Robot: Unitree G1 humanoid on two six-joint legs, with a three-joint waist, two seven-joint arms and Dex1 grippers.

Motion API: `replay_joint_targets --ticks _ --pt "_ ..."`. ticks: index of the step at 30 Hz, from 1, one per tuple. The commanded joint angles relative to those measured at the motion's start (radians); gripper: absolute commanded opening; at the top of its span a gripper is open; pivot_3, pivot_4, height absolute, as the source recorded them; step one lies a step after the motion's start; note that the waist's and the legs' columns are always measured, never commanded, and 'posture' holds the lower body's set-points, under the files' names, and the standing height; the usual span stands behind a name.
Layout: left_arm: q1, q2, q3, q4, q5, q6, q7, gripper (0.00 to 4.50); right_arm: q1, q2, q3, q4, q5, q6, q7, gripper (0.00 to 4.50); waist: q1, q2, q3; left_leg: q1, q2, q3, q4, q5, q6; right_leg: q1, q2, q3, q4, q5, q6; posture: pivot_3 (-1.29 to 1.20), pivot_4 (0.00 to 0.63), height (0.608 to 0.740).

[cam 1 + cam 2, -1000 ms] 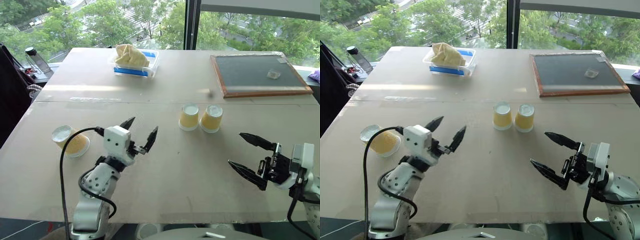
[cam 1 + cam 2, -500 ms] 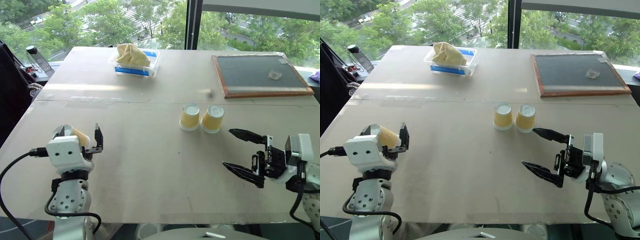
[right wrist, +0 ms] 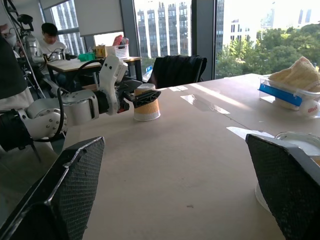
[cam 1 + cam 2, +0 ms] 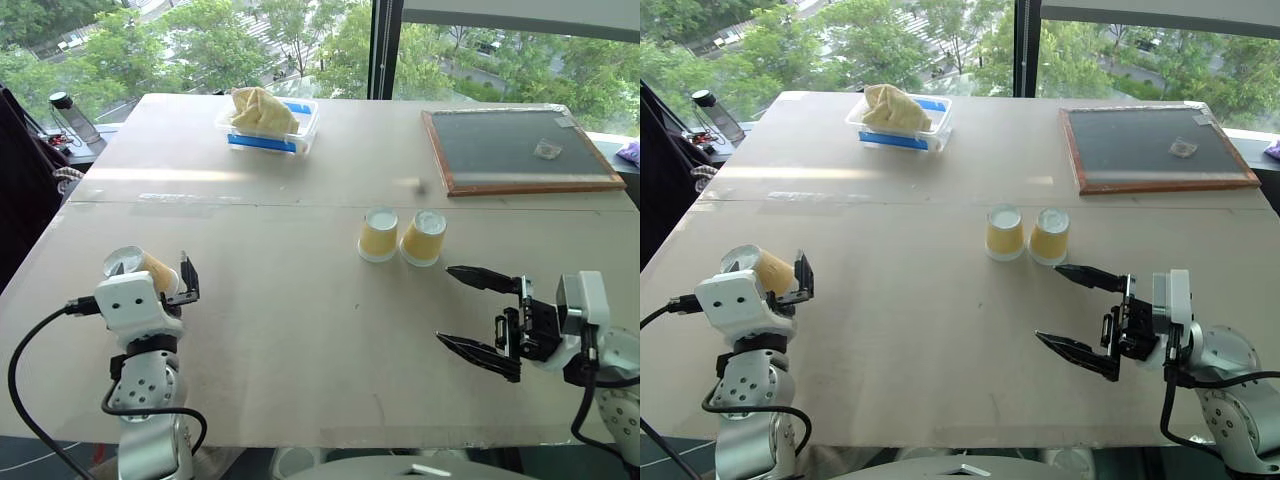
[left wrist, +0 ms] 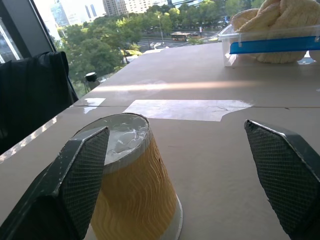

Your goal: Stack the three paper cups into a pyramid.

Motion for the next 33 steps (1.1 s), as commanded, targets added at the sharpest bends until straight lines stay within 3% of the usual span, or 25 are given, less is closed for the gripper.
replay_joint_targets --ticks 1,8,15,33 --pt "0.011 -0.019 0.021 -0.091 0.017 -0.022 0.049 4.44 0.015 0.007 -0.012 -0.027 -0.003 -0.021 0.004 4.50 0.000 -0.001 0.000 0.000 0.000 0.000 0.000 0.000 0.000 0.000 0.000 0.000 0.000 0.001 0.002 0.00 0.150 0.740" --pt "0.003 -0.014 0.072 -0.136 0.030 0.068 0.109 4.44 -0.002 0.016 0.006 -0.023 -0.014 -0.013 -0.001 4.50 0.000 -0.001 0.000 0.000 0.000 0.000 0.000 0.000 0.000 0.000 0.000 0.000 0.000 0.001 0.002 0.00 0.150 0.740" --pt "-0.048 0.028 0.065 -0.056 0.001 0.139 0.071 4.44 -0.025 0.018 0.009 -0.018 -0.013 -0.006 -0.006 4.50 0.000 -0.001 -0.001 0.000 -0.001 0.000 0.000 0.000 0.000 0.000 0.000 -0.001 0.000 0.001 0.001 0.00 0.150 0.740" --pt "-0.152 0.047 0.113 0.156 -0.080 0.039 0.069 4.44 -0.027 0.023 0.014 -0.031 -0.014 -0.009 -0.030 4.50 0.000 -0.002 -0.001 0.000 -0.001 0.000 0.000 0.000 0.000 0.000 0.000 -0.001 0.000 0.001 0.002 0.00 0.150 0.740"
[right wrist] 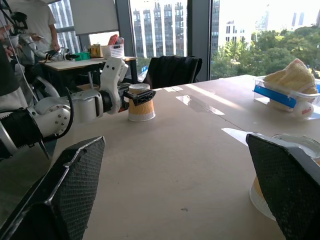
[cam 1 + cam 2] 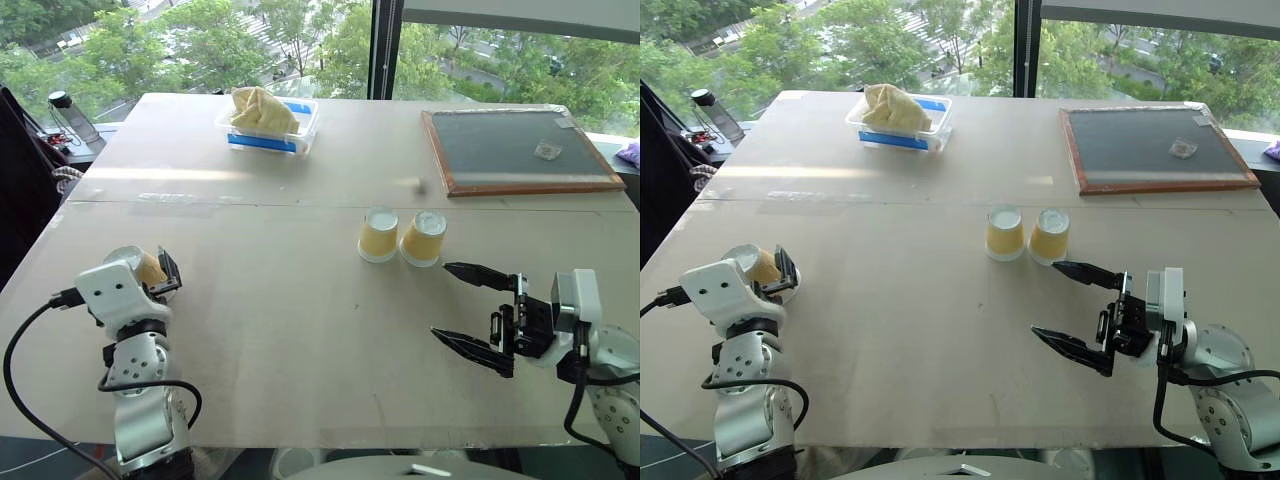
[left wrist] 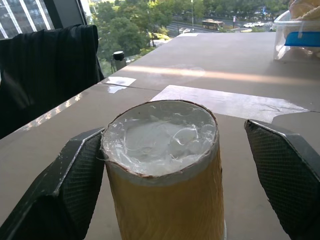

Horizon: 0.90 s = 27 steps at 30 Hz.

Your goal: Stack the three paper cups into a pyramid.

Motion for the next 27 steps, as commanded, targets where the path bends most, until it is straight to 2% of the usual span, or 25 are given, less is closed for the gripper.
replay_joint_targets --ticks 1,3,6,7,12,16,20,27 --pt "-0.007 0.013 0.032 0.019 -0.018 -0.048 0.005 4.21 -0.010 0.003 -0.004 -0.031 0.011 -0.007 -0.002 4.50 0.000 0.000 0.000 0.000 0.000 0.000 0.000 0.000 0.000 0.000 0.000 0.000 0.000 0.000 0.000 0.00 0.150 0.740" --pt "-0.008 0.016 0.036 0.037 -0.024 -0.064 0.005 3.63 -0.010 0.004 -0.004 -0.031 0.010 -0.007 -0.003 4.50 0.000 0.000 0.000 0.000 0.000 0.000 0.000 0.000 0.000 0.000 0.000 0.000 0.000 0.000 0.000 0.00 0.150 0.740" --pt "-0.009 0.019 0.041 0.057 -0.029 -0.081 0.003 2.28 -0.010 0.004 -0.004 -0.031 0.009 -0.008 -0.003 4.50 0.000 0.000 0.000 0.000 0.000 0.000 0.000 0.000 0.000 0.000 0.000 0.000 0.000 0.000 0.000 0.00 0.150 0.740" --pt "-0.010 0.020 0.042 0.062 -0.030 -0.086 0.002 2.14 -0.009 0.004 -0.004 -0.031 0.009 -0.008 -0.004 4.50 0.000 0.000 0.000 0.000 0.000 0.000 0.000 0.000 0.000 0.000 0.000 0.000 0.000 0.000 0.000 0.00 0.150 0.740" --pt "-0.019 0.033 0.047 0.084 -0.051 -0.115 -0.009 2.14 -0.001 0.007 -0.010 -0.033 0.008 -0.012 -0.003 4.50 0.000 0.000 0.000 0.000 0.000 0.000 0.000 0.000 0.000 0.000 0.000 0.000 0.000 0.000 0.000 0.00 0.150 0.740" --pt "-0.069 0.088 0.053 0.119 -0.065 -0.121 -0.033 2.14 0.010 0.013 -0.020 -0.045 0.019 -0.012 -0.012 4.50 0.001 0.000 0.000 0.000 0.000 0.000 0.000 0.000 0.000 0.000 0.000 0.000 0.000 0.000 0.000 0.00 0.150 0.740" --pt "-0.203 0.134 0.038 0.198 -0.126 -0.140 -0.084 2.14 0.025 0.015 -0.023 -0.063 0.028 -0.018 -0.009 4.50 0.003 -0.001 0.000 0.000 0.000 -0.001 0.000 0.000 0.000 0.000 0.000 -0.001 0.000 0.000 0.000 0.00 0.150 0.740" --pt "-0.551 0.200 -0.166 0.422 -0.182 -0.112 -0.381 2.14 0.071 0.062 -0.072 -0.082 0.021 -0.061 -0.069 4.50 0.001 -0.002 -0.001 -0.001 -0.002 -0.001 0.001 0.000 0.000 0.000 0.000 -0.001 0.000 0.000 0.000 0.00 0.150 0.740"
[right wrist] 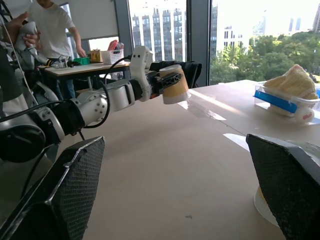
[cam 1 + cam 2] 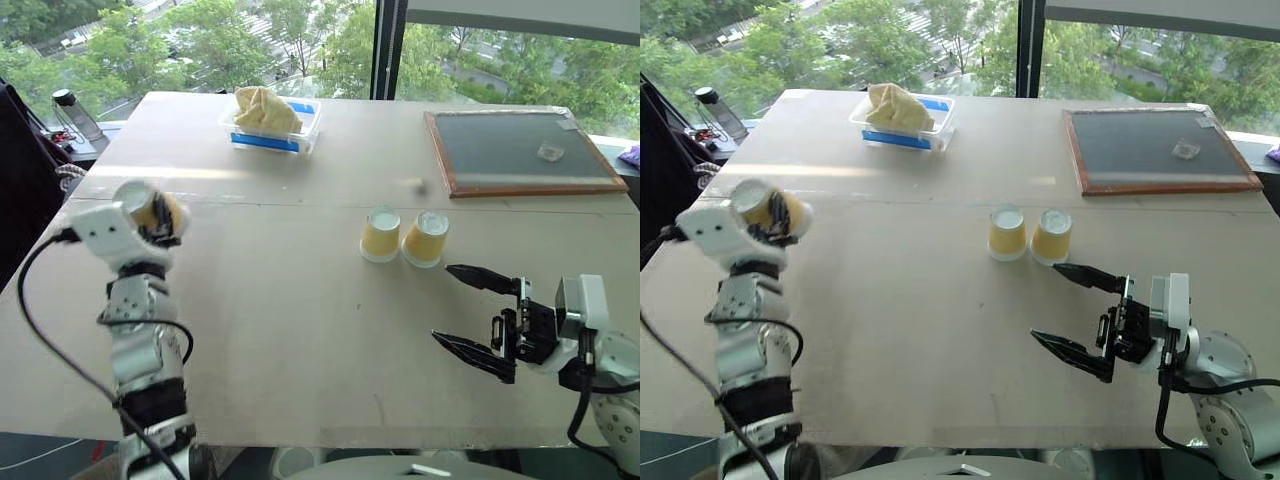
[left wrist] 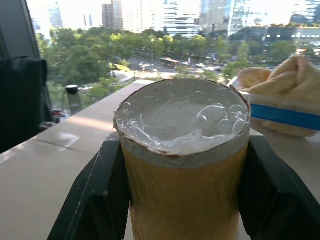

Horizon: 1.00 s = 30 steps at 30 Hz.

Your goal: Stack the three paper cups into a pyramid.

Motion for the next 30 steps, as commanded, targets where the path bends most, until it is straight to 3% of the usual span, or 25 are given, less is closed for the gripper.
replay_joint_targets --ticks 1,9,14,16,21,30 --pt "-0.160 0.023 -0.111 0.087 -0.030 0.009 -0.170 2.14 0.027 0.039 -0.058 -0.044 0.008 -0.044 -0.063 4.50 0.000 -0.001 0.000 0.000 0.000 0.000 0.000 0.000 0.000 0.000 0.000 0.000 0.000 0.000 0.000 0.00 0.150 0.740" --pt "-0.541 0.027 -0.302 0.279 -0.121 0.198 -0.583 2.14 0.107 0.159 -0.128 -0.084 -0.111 -0.110 -0.287 4.50 -0.013 0.000 0.001 -0.002 0.000 0.000 -0.001 0.000 0.000 -0.001 0.001 0.000 0.000 0.000 0.000 0.00 0.150 0.740" --pt "-0.682 -0.009 -0.415 0.381 -0.146 0.232 -0.878 2.14 0.217 0.205 -0.133 -0.140 -0.115 -0.173 -0.291 4.50 -0.025 0.001 0.002 -0.002 0.000 0.000 -0.002 0.000 0.000 -0.002 0.001 0.000 0.000 0.000 0.000 0.00 0.150 0.740" --pt "-0.727 -0.034 -0.450 0.464 -0.106 0.167 -0.961 2.14 0.255 0.230 -0.131 -0.171 -0.089 -0.215 -0.278 4.50 -0.024 0.002 0.003 -0.004 0.000 -0.002 -0.001 0.000 0.000 -0.003 0.002 -0.001 0.000 0.000 0.000 0.00 0.150 0.740" --pt "-0.783 -0.074 -0.475 0.585 -0.066 0.081 -1.058 2.14 0.305 0.256 -0.123 -0.194 -0.103 -0.271 -0.282 4.50 -0.030 0.001 0.003 -0.004 0.000 0.001 0.000 0.000 0.000 -0.003 0.001 0.002 0.000 -0.001 0.001 0.00 0.150 0.740" --pt "-0.796 -0.112 -0.481 0.657 -0.019 0.012 -1.087 2.14 0.390 0.250 -0.128 -0.239 -0.077 -0.312 -0.288 4.50 -0.028 0.002 0.003 -0.004 0.001 0.000 0.000 0.000 0.000 -0.004 0.002 0.002 0.000 -0.001 0.001 0.00 0.150 0.740"
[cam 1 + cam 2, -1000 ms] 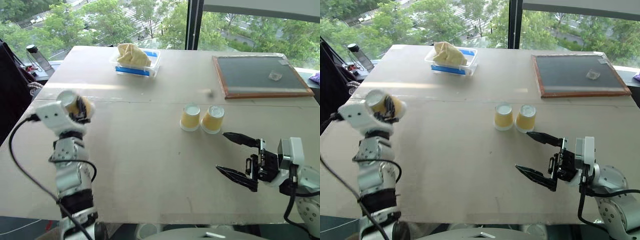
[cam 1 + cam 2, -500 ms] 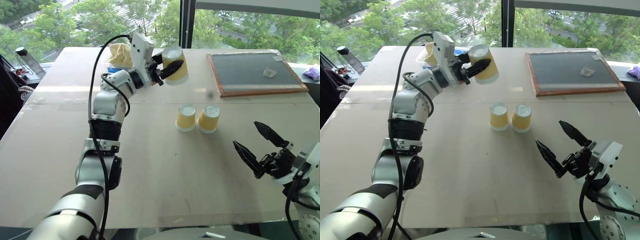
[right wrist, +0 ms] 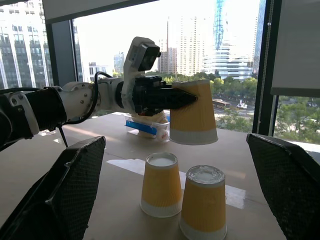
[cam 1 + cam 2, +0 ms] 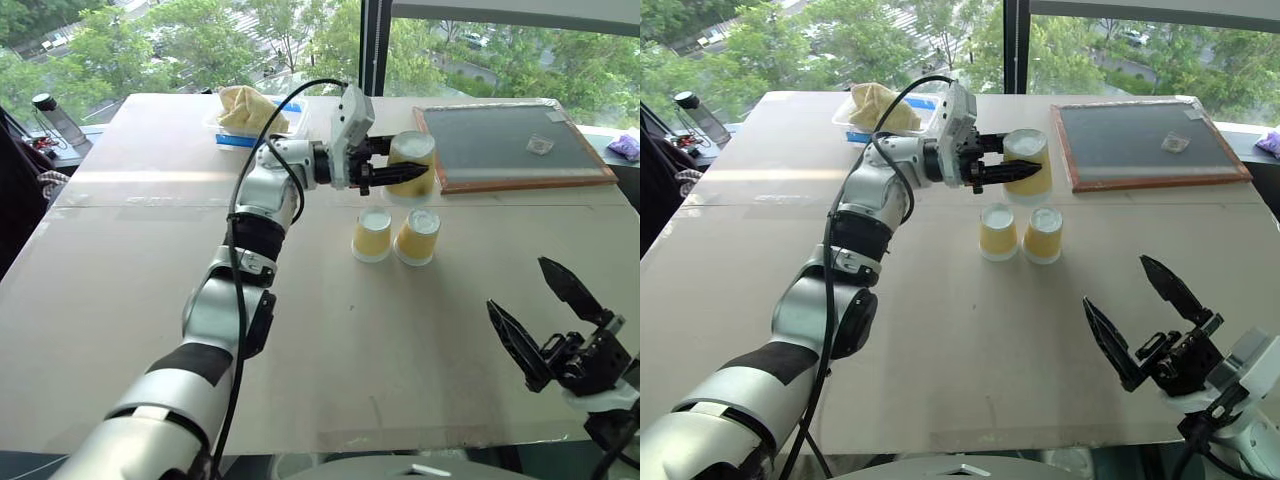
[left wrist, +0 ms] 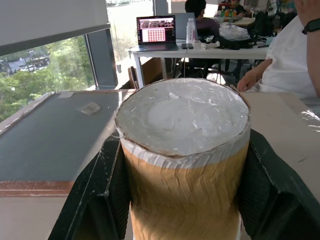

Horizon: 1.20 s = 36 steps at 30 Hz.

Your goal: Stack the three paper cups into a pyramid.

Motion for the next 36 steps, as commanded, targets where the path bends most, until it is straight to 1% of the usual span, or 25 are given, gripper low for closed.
replay_joint_targets --ticks 1,11,16,23,25,28,33,36 --pt "-0.022 -0.002 0.004 -0.017 0.013 -0.023 -0.017 2.14 0.012 -0.005 -0.011 -0.045 0.018 -0.028 -0.007 4.50 0.001 0.000 0.000 0.000 0.000 0.000 0.000 0.000 0.000 0.000 0.000 0.000 0.000 0.000 0.000 0.00 0.150 0.740" --pt "0.021 -0.018 0.008 -0.029 0.040 -0.043 0.014 2.14 0.000 -0.016 -0.007 -0.042 0.015 -0.029 -0.022 4.50 0.002 0.000 0.000 0.000 0.000 0.000 0.000 0.000 0.000 0.000 0.000 0.000 0.000 0.000 0.000 0.00 0.150 0.740" --pt "0.058 -0.023 -0.005 -0.058 0.046 -0.027 0.009 2.14 0.007 -0.022 -0.006 -0.043 0.021 -0.033 -0.014 4.50 0.002 0.000 0.000 0.000 0.000 0.000 0.000 0.000 0.000 0.000 0.000 0.000 0.000 0.000 0.000 0.00 0.150 0.740" --pt "0.061 -0.025 0.003 -0.058 0.051 -0.021 0.019 2.14 0.012 -0.021 0.000 -0.034 0.018 -0.043 -0.009 4.50 0.002 0.000 0.000 0.000 0.000 0.000 0.000 0.000 0.000 0.000 0.000 0.000 0.000 0.000 0.000 0.00 0.150 0.740" --pt "0.064 -0.026 0.006 -0.068 0.042 -0.008 0.013 3.20 0.015 -0.021 -0.001 -0.028 0.019 -0.048 -0.003 4.50 0.002 0.000 0.000 0.000 0.000 0.000 0.000 0.000 0.000 0.000 0.000 0.000 0.000 0.000 0.000 0.00 0.150 0.740" --pt "0.067 -0.027 0.008 -0.083 0.036 0.003 0.009 4.38 0.018 -0.023 -0.004 -0.020 0.022 -0.055 0.007 4.50 0.002 0.000 0.000 0.000 0.000 0.000 0.000 0.000 0.000 0.000 0.000 0.000 0.000 0.000 0.000 0.00 0.150 0.740" --pt "0.071 -0.023 0.023 -0.120 0.014 0.022 -0.006 4.38 0.018 -0.022 -0.005 -0.004 0.022 -0.066 0.022 4.50 0.002 0.000 0.000 0.000 0.000 0.000 0.000 0.000 0.000 0.000 0.000 0.000 0.001 0.000 0.000 0.00 0.150 0.740" --pt "0.079 -0.015 0.033 -0.173 -0.010 0.043 -0.011 4.38 0.015 -0.023 -0.004 0.002 0.023 -0.069 0.027 4.50 0.002 0.000 0.000 0.000 0.000 0.000 0.000 0.000 0.000 0.000 0.000 0.000 0.001 0.000 0.000 0.00 0.150 0.740"
